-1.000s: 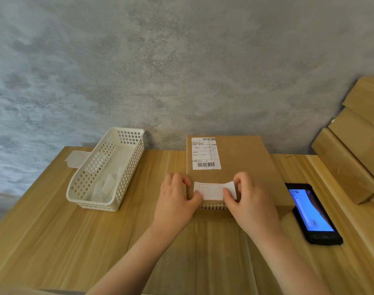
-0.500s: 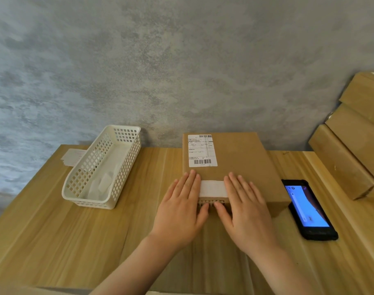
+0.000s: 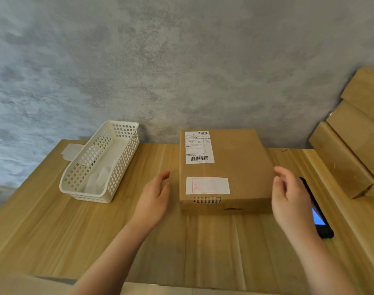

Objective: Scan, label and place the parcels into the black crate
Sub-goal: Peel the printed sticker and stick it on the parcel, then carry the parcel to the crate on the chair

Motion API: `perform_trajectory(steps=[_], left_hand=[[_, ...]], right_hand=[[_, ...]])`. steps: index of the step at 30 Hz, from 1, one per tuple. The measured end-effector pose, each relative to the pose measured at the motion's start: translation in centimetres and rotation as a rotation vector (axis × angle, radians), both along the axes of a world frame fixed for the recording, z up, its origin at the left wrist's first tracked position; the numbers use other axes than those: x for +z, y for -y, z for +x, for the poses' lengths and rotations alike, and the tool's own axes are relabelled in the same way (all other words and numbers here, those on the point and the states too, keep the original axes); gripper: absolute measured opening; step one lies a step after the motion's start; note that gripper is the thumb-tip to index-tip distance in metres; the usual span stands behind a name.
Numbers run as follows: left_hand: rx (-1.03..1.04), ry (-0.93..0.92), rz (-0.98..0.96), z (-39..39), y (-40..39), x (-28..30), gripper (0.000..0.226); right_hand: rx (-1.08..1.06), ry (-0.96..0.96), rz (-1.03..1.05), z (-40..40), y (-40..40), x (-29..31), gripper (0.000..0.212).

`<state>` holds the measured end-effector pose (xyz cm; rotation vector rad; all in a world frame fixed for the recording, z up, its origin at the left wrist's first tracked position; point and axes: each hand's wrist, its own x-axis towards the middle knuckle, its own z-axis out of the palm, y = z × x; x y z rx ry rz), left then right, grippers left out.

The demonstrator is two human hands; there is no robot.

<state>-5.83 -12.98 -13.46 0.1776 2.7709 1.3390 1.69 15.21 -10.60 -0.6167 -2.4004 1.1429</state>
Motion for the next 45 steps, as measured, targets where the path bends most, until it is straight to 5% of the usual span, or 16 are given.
perform_trajectory(steps=[3,8,22,27,35,45], left_hand=[[-0.023,0.054,-0.121,-0.9,-0.1,-1.2,0.040],[-0.027,0.161,0.016,-0.3,-1.4,-1.1,0.035],[0.274,0.372,1.053,3.6,-3.3,2.1,0.037],[0.151,0.369,1.018,3.9,-1.6,2.2,0.038],[0.251,0.250,0.970,5.2,4.8,3.6,0.043],[0.465,-0.067,0.877,12.6,26.6,4.2,0.036]], right_hand=[[0.001,0.108,-0.181,-0.7,-1.4,0.1,0.040],[-0.053,0.155,-0.593,-1.3,-2.9,-0.8,0.038],[-0.022,0.017,-1.210,-1.0,-0.6,-0.2,0.021],[0.059,-0.070,-1.236,-0.5,-0.1,0.3,0.020],[0.238,-0.096,-1.170,-1.0,6.2,1.0,0.041],[0.632,-0.011,-1.075,-1.7,28.8,3.2,0.034]])
